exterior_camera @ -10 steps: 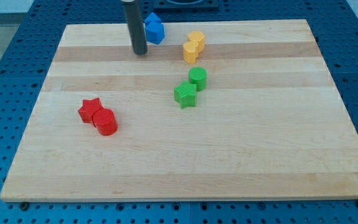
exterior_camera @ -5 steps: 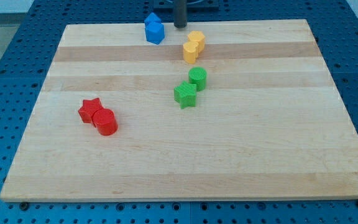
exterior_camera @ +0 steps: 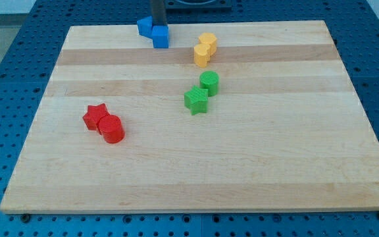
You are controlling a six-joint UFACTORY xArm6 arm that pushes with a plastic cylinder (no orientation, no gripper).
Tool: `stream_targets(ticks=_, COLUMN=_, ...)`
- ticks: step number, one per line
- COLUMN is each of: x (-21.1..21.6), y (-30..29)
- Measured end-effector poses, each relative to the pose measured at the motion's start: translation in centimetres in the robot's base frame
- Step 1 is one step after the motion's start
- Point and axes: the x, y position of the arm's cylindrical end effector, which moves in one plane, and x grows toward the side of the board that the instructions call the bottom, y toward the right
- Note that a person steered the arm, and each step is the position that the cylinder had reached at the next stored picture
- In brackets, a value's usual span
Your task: Separate the blue triangle from the blue cube
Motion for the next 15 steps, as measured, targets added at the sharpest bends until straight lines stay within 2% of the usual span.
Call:
stream_targets(ticks=2, x=-1.2, y=0.9)
stream_targets(ticks=5, x=-1.2, y=-6.6)
stream_targets(ticks=9, x=-1.5, y=-7.9)
stream_targets(ticks=11, x=-1.4, y=-15.2)
stream_targets(ticks=15, x=1.6, y=-12.4)
